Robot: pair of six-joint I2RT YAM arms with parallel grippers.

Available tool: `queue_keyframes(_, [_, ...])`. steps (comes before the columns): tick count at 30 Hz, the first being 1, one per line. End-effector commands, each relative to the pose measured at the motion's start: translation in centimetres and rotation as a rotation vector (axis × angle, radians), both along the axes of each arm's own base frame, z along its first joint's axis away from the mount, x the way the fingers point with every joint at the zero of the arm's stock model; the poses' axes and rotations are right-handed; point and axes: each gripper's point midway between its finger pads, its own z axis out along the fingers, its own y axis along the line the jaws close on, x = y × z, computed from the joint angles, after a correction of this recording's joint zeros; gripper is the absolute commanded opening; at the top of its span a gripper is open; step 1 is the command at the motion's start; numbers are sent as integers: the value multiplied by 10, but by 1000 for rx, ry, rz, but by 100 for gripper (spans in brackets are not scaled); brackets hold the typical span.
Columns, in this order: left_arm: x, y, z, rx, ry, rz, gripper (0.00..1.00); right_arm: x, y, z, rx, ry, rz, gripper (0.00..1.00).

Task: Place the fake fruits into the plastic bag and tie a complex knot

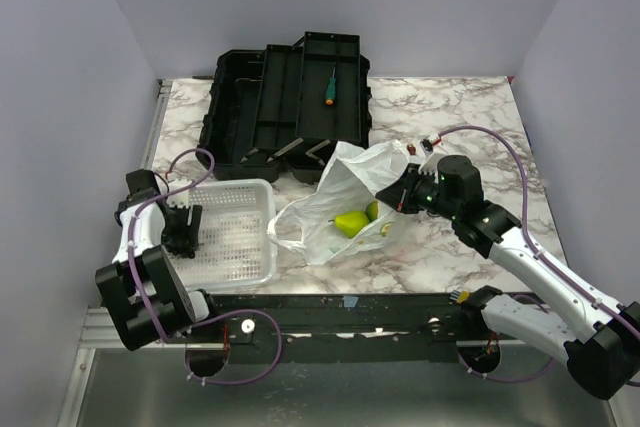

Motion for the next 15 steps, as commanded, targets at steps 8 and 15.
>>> queue_keyframes(8, [8, -22, 53, -37, -186, -116, 12, 3, -1, 6, -2, -31, 4, 1])
queue_keyframes(15, [-4, -51, 101, -70, -328, -258, 0, 4, 2, 7, 2, -27, 15, 1])
